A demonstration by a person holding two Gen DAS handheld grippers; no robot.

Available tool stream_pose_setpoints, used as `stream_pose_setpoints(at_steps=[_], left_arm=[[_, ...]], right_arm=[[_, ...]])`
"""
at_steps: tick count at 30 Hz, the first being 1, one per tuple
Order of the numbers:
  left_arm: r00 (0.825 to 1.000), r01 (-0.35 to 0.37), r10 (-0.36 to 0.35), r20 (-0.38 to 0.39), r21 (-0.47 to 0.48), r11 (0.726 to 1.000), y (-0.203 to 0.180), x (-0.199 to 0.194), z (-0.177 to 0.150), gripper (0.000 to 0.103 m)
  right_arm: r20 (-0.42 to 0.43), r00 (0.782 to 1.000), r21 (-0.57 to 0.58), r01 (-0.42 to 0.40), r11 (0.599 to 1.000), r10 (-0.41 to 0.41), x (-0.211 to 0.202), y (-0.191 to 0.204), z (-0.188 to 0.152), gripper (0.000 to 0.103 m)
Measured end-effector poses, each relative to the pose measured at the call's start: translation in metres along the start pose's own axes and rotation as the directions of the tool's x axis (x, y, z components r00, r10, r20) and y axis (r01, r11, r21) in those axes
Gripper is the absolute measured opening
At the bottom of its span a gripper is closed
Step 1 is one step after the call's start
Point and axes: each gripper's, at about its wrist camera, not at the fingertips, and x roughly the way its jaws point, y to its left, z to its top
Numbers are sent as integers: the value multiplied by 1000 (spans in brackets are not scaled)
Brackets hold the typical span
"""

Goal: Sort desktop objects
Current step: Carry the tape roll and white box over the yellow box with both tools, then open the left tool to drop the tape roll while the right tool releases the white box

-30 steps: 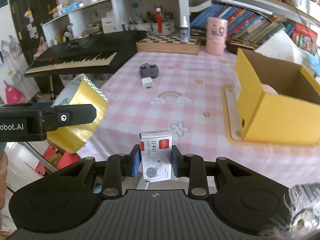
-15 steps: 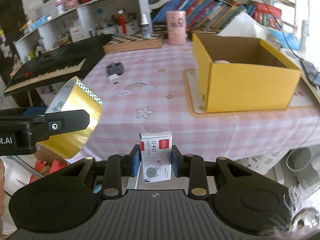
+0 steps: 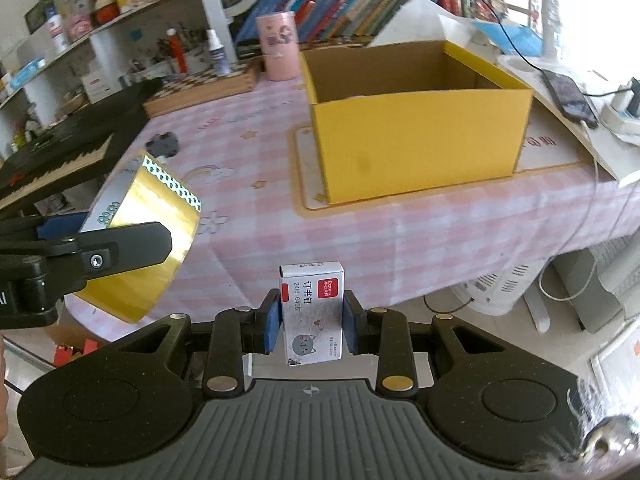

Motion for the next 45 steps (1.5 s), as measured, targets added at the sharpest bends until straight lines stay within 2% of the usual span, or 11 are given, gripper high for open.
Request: stream_pose_setpoints(at_steps=[14,19,22,27,33,39,45], left_arm=[[991,87,-99,93,126,988,-47,53,61,84],[984,87,-109,138,157,984,-60,77,89,84],[982,60,-89,168,171,983,-65,92,104,84],[981,-20,-16,193,182,983,-66,119,124,84],[984,-102,67,162,216,971,-69,157,134,83],[988,-146,130,88,223,964,-70,189,134,84],[985,-165,170,0,253,953,-73,215,130,84]], right_arm=[[21,997,71,73,995,-74,11,-69,40,29],[61,994,91,87,992,-93,15,-96,64,29],[113,988,87,93,992,-102,13,-111,85,29],[205,973,58,92,994,-102,10,-134,125,29],[286,957,-27,65,998,-54,19,-149,172,29],[264,964,-134,14,991,22,44,-152,200,29],[168,982,-269,-34,963,82,83,-151,216,29]])
